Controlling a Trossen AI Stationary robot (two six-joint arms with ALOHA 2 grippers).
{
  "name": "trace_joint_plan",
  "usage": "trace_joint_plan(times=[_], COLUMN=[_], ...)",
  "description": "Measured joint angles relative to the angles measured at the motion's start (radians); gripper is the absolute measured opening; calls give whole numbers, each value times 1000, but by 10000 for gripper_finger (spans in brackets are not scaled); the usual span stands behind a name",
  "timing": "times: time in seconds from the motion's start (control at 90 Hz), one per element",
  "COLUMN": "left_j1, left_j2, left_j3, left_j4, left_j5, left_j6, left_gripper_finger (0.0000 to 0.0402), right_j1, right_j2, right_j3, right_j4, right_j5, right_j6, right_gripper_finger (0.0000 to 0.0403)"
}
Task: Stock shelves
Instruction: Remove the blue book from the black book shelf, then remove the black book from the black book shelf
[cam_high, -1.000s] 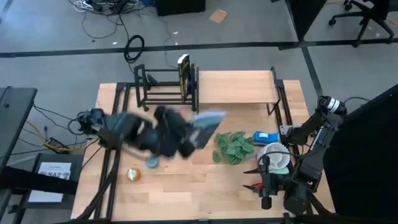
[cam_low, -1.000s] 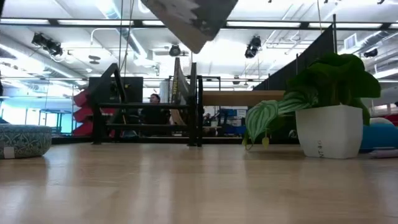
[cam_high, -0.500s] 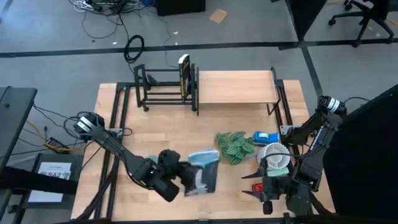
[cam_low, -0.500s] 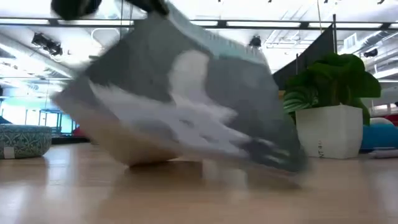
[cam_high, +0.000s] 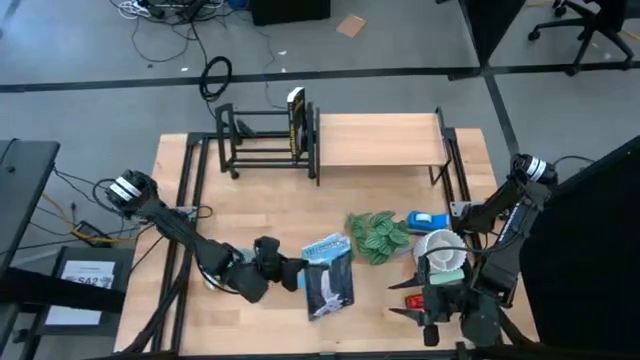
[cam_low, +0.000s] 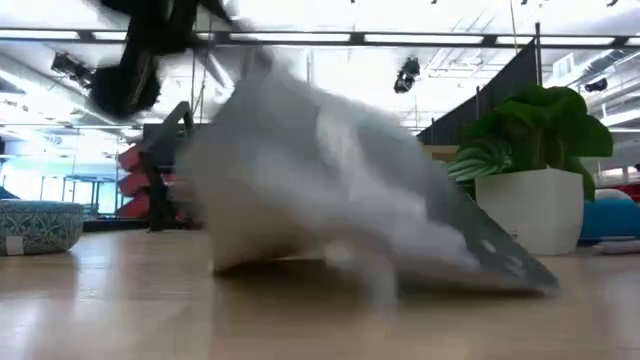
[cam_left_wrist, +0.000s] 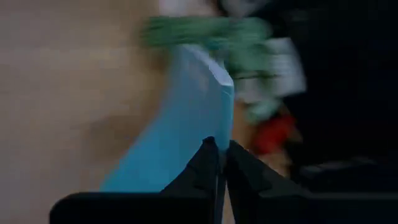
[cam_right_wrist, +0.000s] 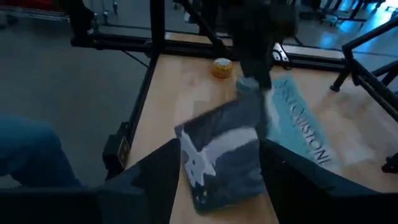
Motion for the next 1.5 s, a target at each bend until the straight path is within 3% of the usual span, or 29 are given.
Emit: trace_joint_plan(times=[0.089,0.178,0.344,0.522,0.756,0.867,1.122,1.311,1.411,1.5], left_j1=[-10,-14,18,32,63,71,70,94,130,167], left_j2=[-55,-106,-116,-85,-91,-90,-139,-240,-268,-263], left_j3=[3,-11,-165,-375,-430,-431,-431,-302,-138,55], left_j4=[167,154,-4,80,141,134,197,144,-55,-294], left_j5=[84,101,48,-12,-55,-42,-18,-62,-69,-134], left_j6=[182,225,-17,-280,-246,-221,-142,144,313,478], left_gripper_finger=[0,0,0,0,9,33,133,139,120,97], right_j1=[-11,-25,-41,-35,-39,-45,-45,-46,-47,-56], right_j2=[0,0,0,0,0,0,1,1,1,1], right_j3=[0,0,0,0,0,0,0,0,0,0], right_j4=[1,2,9,16,21,21,21,21,22,22], right_j5=[0,0,-5,-28,-32,-34,-37,-44,-43,-45], right_j6=[-7,-19,-22,-23,-35,-38,-39,-48,-57,-58], right_gripper_finger=[189,188,185,187,182,181,182,178,178,180])
